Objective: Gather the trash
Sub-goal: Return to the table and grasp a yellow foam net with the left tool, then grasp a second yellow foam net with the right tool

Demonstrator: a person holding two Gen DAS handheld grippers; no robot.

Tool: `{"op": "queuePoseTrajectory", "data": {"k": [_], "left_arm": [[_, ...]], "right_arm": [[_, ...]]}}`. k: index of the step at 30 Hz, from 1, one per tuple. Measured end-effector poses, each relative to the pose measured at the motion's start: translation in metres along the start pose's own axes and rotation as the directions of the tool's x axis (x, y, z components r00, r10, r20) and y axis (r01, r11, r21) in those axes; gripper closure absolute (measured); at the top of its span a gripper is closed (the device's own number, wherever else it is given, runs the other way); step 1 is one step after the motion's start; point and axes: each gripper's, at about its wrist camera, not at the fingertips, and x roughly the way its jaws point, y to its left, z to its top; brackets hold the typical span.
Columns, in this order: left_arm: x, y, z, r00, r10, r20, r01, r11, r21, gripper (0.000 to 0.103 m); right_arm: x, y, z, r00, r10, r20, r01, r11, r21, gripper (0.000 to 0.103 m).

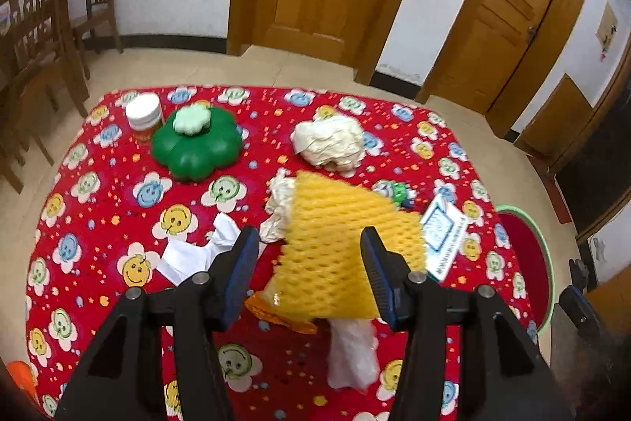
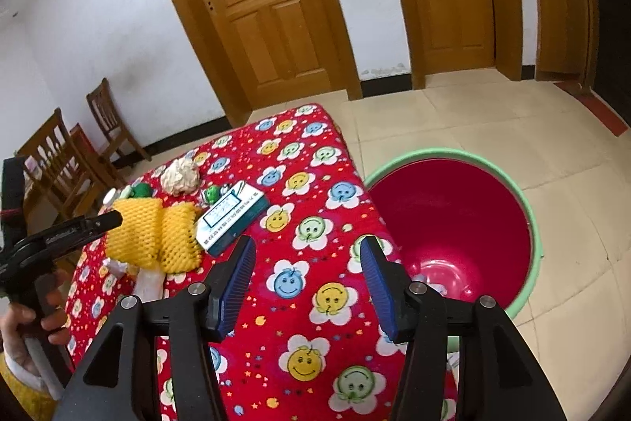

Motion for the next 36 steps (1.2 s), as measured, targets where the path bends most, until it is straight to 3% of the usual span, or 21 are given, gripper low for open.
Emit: {"op": "queuePoseTrajectory", "data": {"k": [9, 14, 16, 21, 25, 31, 36], "left_arm": [[0.020, 0.012, -0.012, 0.992, -0.111, -0.059, 0.107, 0.992, -0.066, 0.049], [0.015, 0.002, -0.016, 0.985, -0.162, -0.050, 0.161, 0.987, -0.021, 0.070], [0.015, -0.001, -0.018, 0.982, -0.178, -0.060, 0.177, 0.984, -0.010, 0.084], [0.007, 0.000, -0.019, 0.976, -0.214, -0.048, 0.213, 0.977, -0.022, 0.089], [-0.016, 0.006, -0.017, 0.969, -0.247, 0.008, 0.247, 0.968, -0.034, 0.089], [-0.051, 0.021, -0.013, 0.969, -0.232, 0.090, 0.237, 0.970, -0.048, 0.089], [-0.062, 0.040, -0.018, 0.978, -0.167, 0.121, 0.178, 0.981, -0.078, 0.089]], "right_arm": [[0.020, 0.012, -0.001, 0.999, -0.008, -0.043, 0.007, 1.000, -0.015, 0.046], [0.029, 0.020, -0.004, 0.998, -0.001, -0.063, 0.000, 1.000, -0.027, 0.046], [0.032, 0.024, -0.005, 0.998, 0.005, -0.070, -0.007, 0.999, -0.031, 0.046], [0.036, 0.033, -0.007, 0.996, 0.020, -0.082, -0.024, 0.999, -0.044, 0.046], [0.038, 0.041, -0.009, 0.995, 0.032, -0.090, -0.037, 0.998, -0.059, 0.046], [0.041, 0.053, -0.010, 0.993, 0.061, -0.097, -0.068, 0.995, -0.069, 0.046], [0.047, 0.071, -0.012, 0.988, 0.097, -0.117, -0.107, 0.991, -0.082, 0.046]]}}
